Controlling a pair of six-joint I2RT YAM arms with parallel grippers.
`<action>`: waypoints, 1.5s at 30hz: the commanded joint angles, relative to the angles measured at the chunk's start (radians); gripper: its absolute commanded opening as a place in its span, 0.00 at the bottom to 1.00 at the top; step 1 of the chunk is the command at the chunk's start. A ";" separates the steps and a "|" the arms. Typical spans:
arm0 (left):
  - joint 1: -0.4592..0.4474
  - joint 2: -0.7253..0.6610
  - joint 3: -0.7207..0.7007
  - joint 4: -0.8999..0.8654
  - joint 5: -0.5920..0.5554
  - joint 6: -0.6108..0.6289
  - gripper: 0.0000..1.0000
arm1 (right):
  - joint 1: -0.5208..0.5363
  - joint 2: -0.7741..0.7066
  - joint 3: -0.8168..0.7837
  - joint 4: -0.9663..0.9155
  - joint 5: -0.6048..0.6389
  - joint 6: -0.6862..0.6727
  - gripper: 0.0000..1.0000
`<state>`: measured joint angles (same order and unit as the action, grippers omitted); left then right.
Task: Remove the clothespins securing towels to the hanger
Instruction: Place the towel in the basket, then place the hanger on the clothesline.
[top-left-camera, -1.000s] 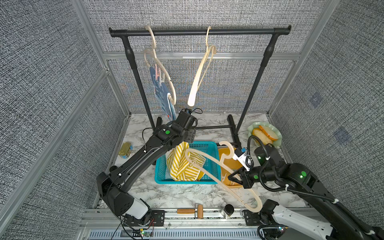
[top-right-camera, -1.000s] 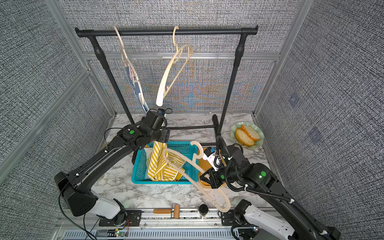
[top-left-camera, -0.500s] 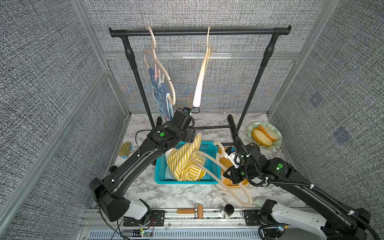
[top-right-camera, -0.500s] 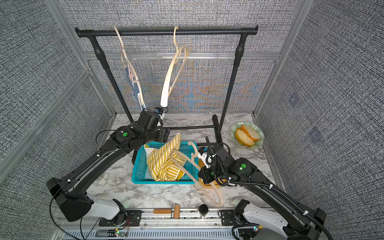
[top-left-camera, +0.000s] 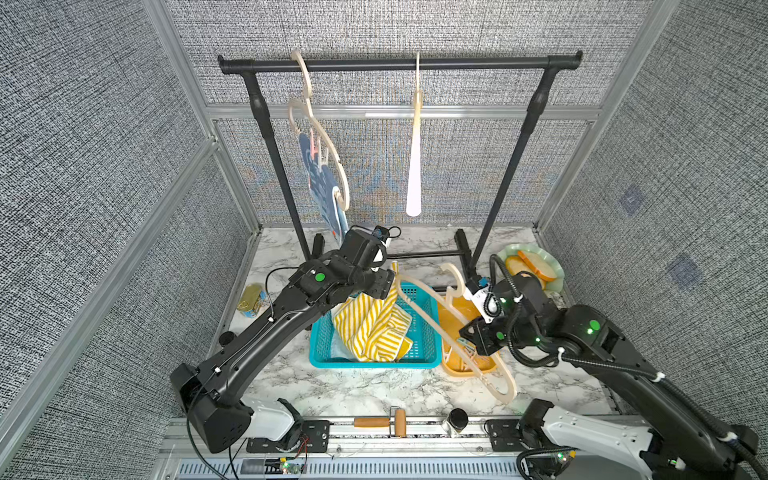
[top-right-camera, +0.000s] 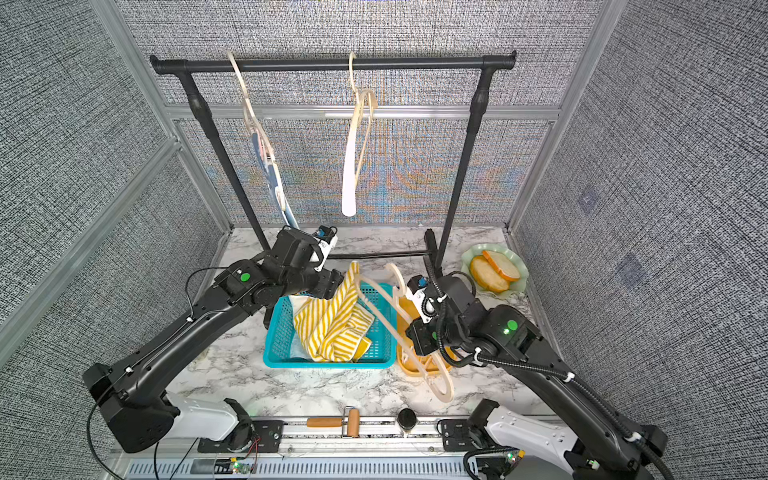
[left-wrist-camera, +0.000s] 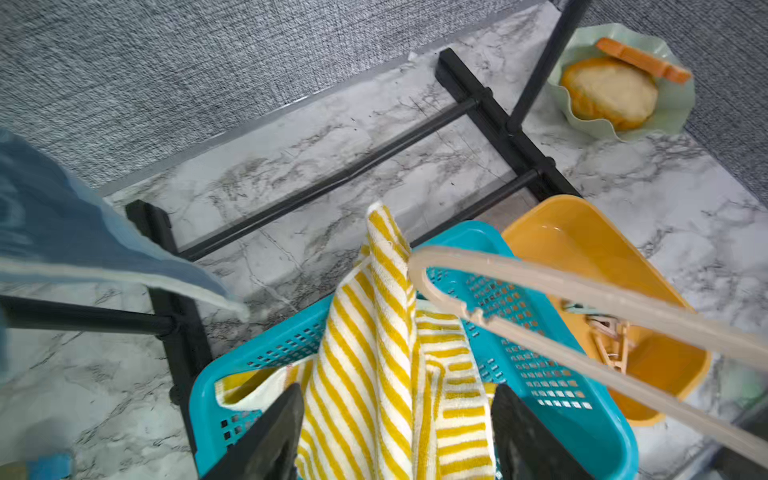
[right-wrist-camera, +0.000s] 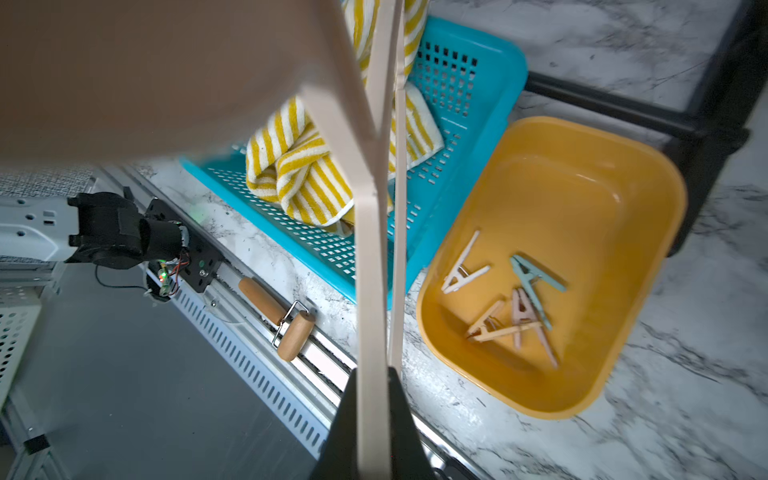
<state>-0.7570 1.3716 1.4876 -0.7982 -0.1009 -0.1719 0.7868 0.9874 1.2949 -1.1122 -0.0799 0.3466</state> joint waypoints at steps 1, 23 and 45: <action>-0.007 -0.042 -0.024 0.103 0.085 0.048 0.73 | 0.002 -0.008 0.066 -0.154 0.082 -0.023 0.00; -0.019 -0.176 -0.145 0.347 0.597 0.205 0.66 | 0.003 0.026 0.126 0.053 -0.257 -0.225 0.00; -0.117 -0.099 -0.164 0.474 0.508 0.057 0.18 | 0.002 0.102 0.070 0.228 -0.323 -0.150 0.00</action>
<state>-0.8719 1.2667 1.3174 -0.3450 0.4625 -0.0868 0.7860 1.0863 1.3655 -0.9321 -0.3851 0.1970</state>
